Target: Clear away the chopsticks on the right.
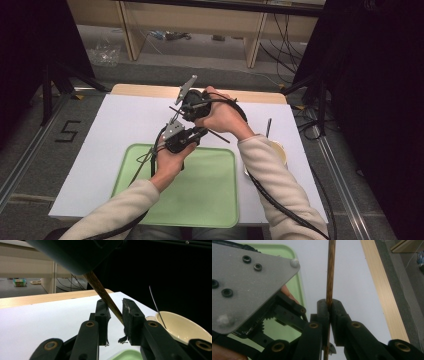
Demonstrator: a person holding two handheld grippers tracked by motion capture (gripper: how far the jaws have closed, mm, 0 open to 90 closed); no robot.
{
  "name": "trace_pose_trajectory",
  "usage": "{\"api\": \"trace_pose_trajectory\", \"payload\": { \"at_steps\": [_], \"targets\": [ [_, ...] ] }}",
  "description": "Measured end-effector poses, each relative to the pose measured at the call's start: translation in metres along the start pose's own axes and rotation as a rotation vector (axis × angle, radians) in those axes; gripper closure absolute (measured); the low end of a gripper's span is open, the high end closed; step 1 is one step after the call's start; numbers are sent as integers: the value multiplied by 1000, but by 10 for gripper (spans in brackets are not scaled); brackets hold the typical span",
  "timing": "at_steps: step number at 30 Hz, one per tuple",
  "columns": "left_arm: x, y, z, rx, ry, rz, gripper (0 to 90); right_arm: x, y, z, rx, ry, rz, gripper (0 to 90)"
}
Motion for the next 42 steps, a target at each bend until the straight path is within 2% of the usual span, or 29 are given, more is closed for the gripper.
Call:
{"api": "trace_pose_trajectory", "payload": {
  "at_steps": [4,5,7,9,11,12,13,14,17,20,21,22,24,27,28,29,33,34,35,39,41,42],
  "targets": [
    [0,0,0,-4,-6,-1,751,0,-1,0,0,0,-1,869],
    [1,-1,-2,-11,3,-11,755,0,-1,0,1,-1,-1,869],
    [0,-1,-2,-19,-45,10,764,-1,-1,1,5,1,6,865],
    [-1,-2,-5,-23,-27,5,781,-2,-2,1,5,-6,15,863],
    [-1,-4,-9,-36,-30,-2,801,-3,-4,2,7,1,18,862],
    [0,-5,-11,-56,-49,-9,811,-3,-4,1,7,9,16,861],
    [-1,-6,-13,-50,-43,-5,819,-3,-5,1,10,9,17,859],
    [-2,-5,-12,-38,-60,7,828,-3,-6,1,10,7,20,858],
    [-3,-7,-15,-44,-76,9,845,-4,-6,1,10,-3,29,854],
    [-6,-8,-15,-34,-94,17,846,-6,-8,0,16,18,31,850],
    [-8,-8,-14,-28,-98,20,846,-7,-8,1,10,5,42,839],
    [-9,-8,-14,-29,-96,19,846,-7,-9,0,11,19,42,814],
    [-11,-10,-15,-35,-105,16,847,-8,-9,3,34,0,55,743],
    [-14,-15,-21,-34,-105,18,846,-7,-15,3,55,24,70,653],
    [-15,-19,-25,-48,-95,4,846,-7,-18,2,50,20,84,636],
    [-15,-21,-26,-43,-99,0,846,-5,-22,3,62,8,91,611],
    [-21,-41,-35,-60,-56,1,846,5,-37,5,80,24,114,547],
    [-24,-50,-38,-70,-51,1,846,8,-40,8,87,5,120,537],
    [-27,-56,-39,-68,-40,-3,846,16,-43,10,104,17,117,532],
    [-43,-85,-44,-76,-12,-11,846,44,-50,20,123,68,95,527],
    [-49,-97,-45,-74,19,-43,846,57,-51,24,128,101,81,523],
    [-52,-109,-45,-72,25,-81,846,65,-50,26,131,110,79,521]
  ]
}}
Point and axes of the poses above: each handheld gripper's, and its own axes: y roughly forward along the jaws, x roughly out of its underside, z roughly to its right, the point moved 8 cm from there along y, roughly forward along the jaws, and after that the axes turned 5 degrees about -y, right-handed, at the moved point
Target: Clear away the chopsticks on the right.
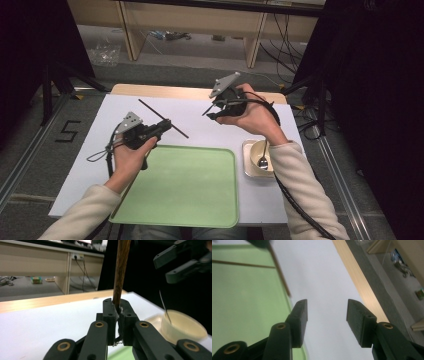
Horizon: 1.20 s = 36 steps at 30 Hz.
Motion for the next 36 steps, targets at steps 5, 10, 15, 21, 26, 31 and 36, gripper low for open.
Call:
{"api": "trace_pose_trajectory", "payload": {
  "at_steps": [5,10,15,21,26,31,36],
  "targets": [
    [9,-34,-5,-21,71,-230,846,33,1,0,-17,57,-19,517],
    [27,-72,-15,-45,88,-546,845,53,4,-3,-15,89,-43,519],
    [28,-94,-26,-68,10,-668,845,54,3,-4,-20,94,-41,520],
    [18,-104,-33,-111,-7,-752,846,57,6,-4,-25,94,-51,520],
    [26,-100,-38,-122,-9,-836,846,58,4,-2,-25,99,-44,522],
    [37,-90,-50,-162,-21,-858,846,60,5,-2,-27,104,-50,522],
    [41,-77,-59,-165,-57,-864,846,59,8,-4,-30,103,-52,522]
  ]
}}
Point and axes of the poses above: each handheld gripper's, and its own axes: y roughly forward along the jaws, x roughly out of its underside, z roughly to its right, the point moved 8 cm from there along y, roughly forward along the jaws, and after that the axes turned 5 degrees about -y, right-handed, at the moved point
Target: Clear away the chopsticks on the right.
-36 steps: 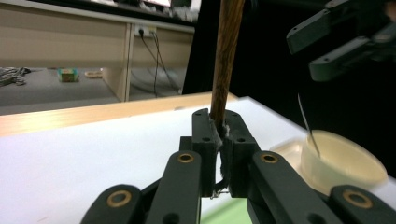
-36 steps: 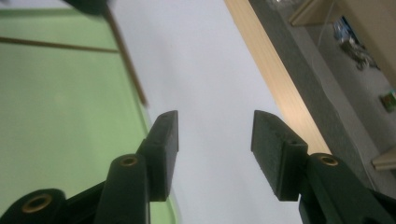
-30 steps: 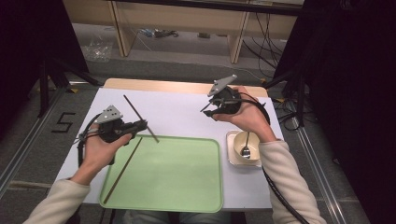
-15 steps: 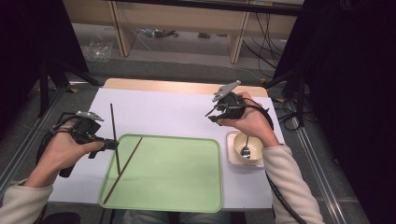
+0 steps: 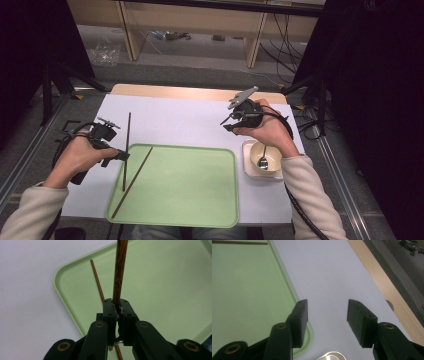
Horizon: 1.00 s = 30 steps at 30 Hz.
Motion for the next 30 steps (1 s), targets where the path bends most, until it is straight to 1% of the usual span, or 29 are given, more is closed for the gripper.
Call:
{"api": "trace_pose_trajectory", "payload": {
  "at_steps": [1,2,4,5,6,7,8,9,10,11,12,14,16,17,18,19,20,21,22,23,24,25,26,27,28,29,30],
  "targets": [
    [-2,3,-1,4,-2,-6,846,0,1,-1,-8,-5,1,522],
    [-3,7,-3,-4,-4,-19,846,0,1,-1,-1,-2,-3,521],
    [-5,14,-6,-5,-16,-32,846,0,2,-2,-9,-1,-3,522],
    [-6,19,-6,-1,-42,-32,847,0,2,-1,-6,-2,-4,522],
    [-5,24,-9,-5,-46,-45,847,0,2,-1,-4,1,-4,522],
    [-4,30,-10,-4,-67,-58,848,0,2,0,-3,-3,-3,522],
    [-3,34,-12,-7,-77,-64,848,1,1,0,-7,3,-2,523],
    [-1,39,-12,0,-105,-70,848,1,1,1,-1,-2,2,524],
    [1,44,-13,9,-147,-61,847,2,0,1,0,5,-4,525],
    [3,47,-12,27,-189,-62,847,3,-1,3,1,3,-3,525],
    [7,49,-16,28,-181,-77,847,4,-2,2,-4,15,-6,528],
    [16,56,-19,36,-217,-81,846,6,-5,4,3,32,-9,534],
    [24,62,-17,50,-257,-100,844,8,-6,6,7,41,-9,535],
    [27,65,-17,50,-258,-99,843,10,-7,7,11,52,-12,534],
    [30,67,-18,50,-247,-104,843,12,-8,9,18,55,-16,534],
    [32,68,-18,49,-250,-111,842,14,-8,11,26,58,-20,534],
    [35,69,-17,46,-268,-112,842,17,-9,13,37,72,-27,535],
    [36,69,-17,52,-264,-115,841,21,-10,15,43,83,-32,535],
    [37,70,-18,47,-256,-110,840,24,-10,17,44,89,-33,536],
    [38,70,-16,50,-278,-113,839,27,-11,19,54,99,-35,537],
    [39,69,-19,50,-252,-121,838,31,-13,22,62,108,-43,539],
    [40,70,-18,46,-268,-117,836,34,-14,25,80,123,-42,541],
    [42,70,-15,54,-313,-115,835,38,-16,28,93,141,-42,541],
    [44,69,-13,55,-333,-123,834,41,-17,33,107,147,-29,541],
    [44,69,-13,56,-334,-111,831,45,-21,37,135,179,-35,541],
    [45,68,-14,55,-322,-109,828,49,-23,41,144,189,-33,541],
    [45,66,-17,53,-278,-109,824,53,-27,47,173,217,-29,541]
  ]
}}
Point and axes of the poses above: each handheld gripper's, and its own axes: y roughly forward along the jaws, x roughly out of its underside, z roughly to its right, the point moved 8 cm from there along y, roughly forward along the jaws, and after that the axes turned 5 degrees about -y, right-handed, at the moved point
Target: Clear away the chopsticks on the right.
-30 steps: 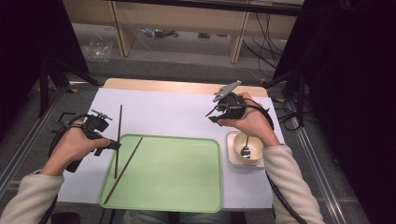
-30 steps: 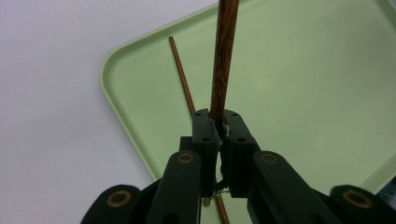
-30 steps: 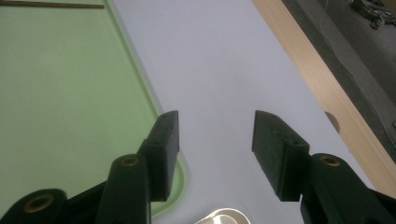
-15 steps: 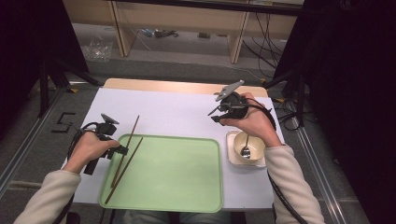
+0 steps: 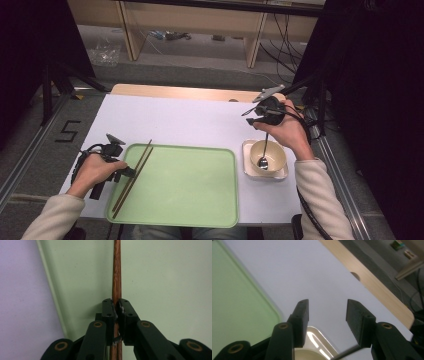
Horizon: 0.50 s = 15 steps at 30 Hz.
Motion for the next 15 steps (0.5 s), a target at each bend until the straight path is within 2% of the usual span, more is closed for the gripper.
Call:
{"api": "trace_pose_trajectory", "payload": {
  "at_steps": [3,6,8,9,11,12,13,14,15],
  "targets": [
    [3,-6,2,5,-13,21,813,7,-5,13,46,94,8,541],
    [6,-12,2,11,-7,50,800,18,-6,27,82,170,3,541],
    [7,-16,3,17,4,85,792,23,-6,33,94,209,4,544],
    [6,-16,6,25,-20,124,782,27,-5,37,99,217,3,545],
    [6,-18,8,27,22,174,746,34,-3,40,104,260,-9,545],
    [6,-19,10,35,23,200,722,37,-1,43,103,231,-12,545],
    [5,-19,12,40,20,225,704,40,1,43,102,241,-19,546],
    [6,-20,13,41,40,252,691,42,3,43,99,244,-22,547],
    [6,-21,15,39,55,263,675,45,4,42,101,276,-38,547]
  ]
}}
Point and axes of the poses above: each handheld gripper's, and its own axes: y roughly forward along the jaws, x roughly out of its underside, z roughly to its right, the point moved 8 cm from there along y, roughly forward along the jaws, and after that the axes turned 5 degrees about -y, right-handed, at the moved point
